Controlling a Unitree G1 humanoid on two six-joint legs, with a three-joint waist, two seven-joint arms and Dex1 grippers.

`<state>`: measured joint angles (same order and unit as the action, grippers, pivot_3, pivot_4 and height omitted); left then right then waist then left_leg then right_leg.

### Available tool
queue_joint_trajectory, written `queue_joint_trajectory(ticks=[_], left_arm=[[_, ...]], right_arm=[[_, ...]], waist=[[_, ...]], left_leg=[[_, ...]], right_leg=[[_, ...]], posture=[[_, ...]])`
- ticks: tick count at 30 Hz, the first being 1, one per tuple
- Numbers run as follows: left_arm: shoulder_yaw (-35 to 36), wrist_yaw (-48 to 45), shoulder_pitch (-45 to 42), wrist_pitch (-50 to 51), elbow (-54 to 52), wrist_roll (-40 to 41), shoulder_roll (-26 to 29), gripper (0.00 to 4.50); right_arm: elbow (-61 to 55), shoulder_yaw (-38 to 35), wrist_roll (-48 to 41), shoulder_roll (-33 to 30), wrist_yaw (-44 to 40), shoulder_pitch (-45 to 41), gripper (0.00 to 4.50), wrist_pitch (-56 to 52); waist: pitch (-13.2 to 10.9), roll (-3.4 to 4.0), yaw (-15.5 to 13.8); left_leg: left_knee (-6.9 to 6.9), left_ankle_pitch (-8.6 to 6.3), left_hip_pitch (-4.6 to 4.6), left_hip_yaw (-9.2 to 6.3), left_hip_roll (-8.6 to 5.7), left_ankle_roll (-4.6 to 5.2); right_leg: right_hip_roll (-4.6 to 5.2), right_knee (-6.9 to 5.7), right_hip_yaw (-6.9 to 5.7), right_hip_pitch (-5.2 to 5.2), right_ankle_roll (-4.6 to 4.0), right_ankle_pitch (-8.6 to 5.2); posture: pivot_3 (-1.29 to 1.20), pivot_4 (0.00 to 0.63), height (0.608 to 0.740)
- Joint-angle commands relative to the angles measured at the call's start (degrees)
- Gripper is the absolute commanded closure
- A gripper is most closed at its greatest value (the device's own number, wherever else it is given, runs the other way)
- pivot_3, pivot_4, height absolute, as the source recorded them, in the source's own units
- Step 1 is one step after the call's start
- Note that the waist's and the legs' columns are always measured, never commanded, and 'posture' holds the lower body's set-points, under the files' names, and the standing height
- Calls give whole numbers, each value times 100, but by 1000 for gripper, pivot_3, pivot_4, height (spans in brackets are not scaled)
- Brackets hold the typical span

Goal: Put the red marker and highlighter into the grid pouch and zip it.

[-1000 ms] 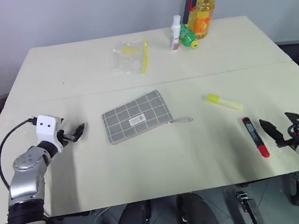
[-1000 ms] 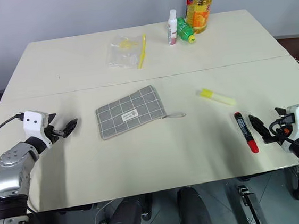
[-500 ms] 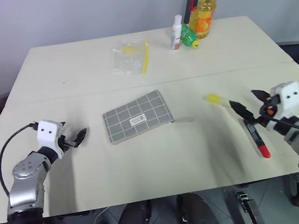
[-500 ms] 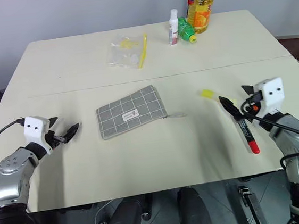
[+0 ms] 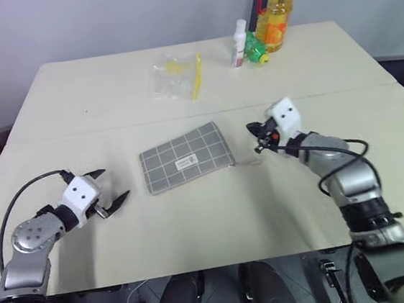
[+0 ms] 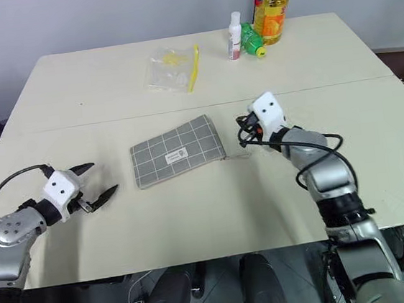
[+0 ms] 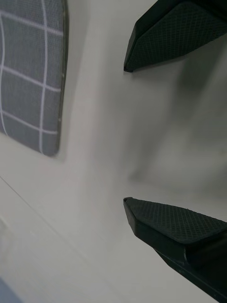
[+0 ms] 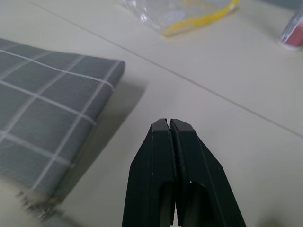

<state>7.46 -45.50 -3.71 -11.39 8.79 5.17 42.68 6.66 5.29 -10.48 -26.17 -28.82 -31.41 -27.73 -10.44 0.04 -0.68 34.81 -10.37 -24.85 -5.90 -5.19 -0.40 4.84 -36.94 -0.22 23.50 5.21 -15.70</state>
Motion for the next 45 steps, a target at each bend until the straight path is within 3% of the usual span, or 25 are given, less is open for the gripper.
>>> queue_joint_trajectory(ticks=[1,6,12,34,37,44,45], left_arm=[[-347,-267,-266,-713,394,-320,108,0],[-884,-677,-707,-1723,1048,-666,193,0],[-1254,-813,-1131,-2559,1621,-838,142,0],[-1821,-1146,-2029,-4161,2690,-737,60,0],[-1827,-1328,-2054,-4156,2759,-488,18,853],[-1731,-1422,-2074,-4158,2828,-230,-54,4323],[-1709,-1421,-2071,-4120,2813,-188,-69,4423]], right_arm=[[591,246,365,211,78,-395,4385,130],[1705,378,619,753,240,-995,4385,325],[2107,465,768,1062,64,-1198,4385,557],[1560,668,872,1252,-686,-966,4385,518],[1514,662,894,1239,-700,-921,4500,520],[1236,570,872,1132,-724,-768,4500,492],[1188,533,860,1112,-707,-751,4500,499]], waist=[[1,3,3],[3,7,24],[7,13,7],[8,15,46],[8,15,53],[8,14,114],[8,14,128]], left_leg=[[0,1,0,0,0,2],[-2,5,1,1,-3,8],[-13,6,35,0,-6,7],[-12,9,42,0,-6,10],[-12,9,42,1,-6,11],[-12,9,39,0,-5,11],[-12,9,39,-1,-5,11]], right_leg=[[-1,0,0,3,-1,1],[-3,-9,0,7,2,4],[-3,-14,1,-4,11,13],[-8,-23,1,-5,22,20],[-9,-23,1,-5,23,20],[-10,-28,1,-6,23,20],[-10,-28,1,-7,23,20]], posture=[[0,150,740],[0,150,740],[0,150,740],[0,150,740],[0,150,740],[0,150,740],[0,150,740]])
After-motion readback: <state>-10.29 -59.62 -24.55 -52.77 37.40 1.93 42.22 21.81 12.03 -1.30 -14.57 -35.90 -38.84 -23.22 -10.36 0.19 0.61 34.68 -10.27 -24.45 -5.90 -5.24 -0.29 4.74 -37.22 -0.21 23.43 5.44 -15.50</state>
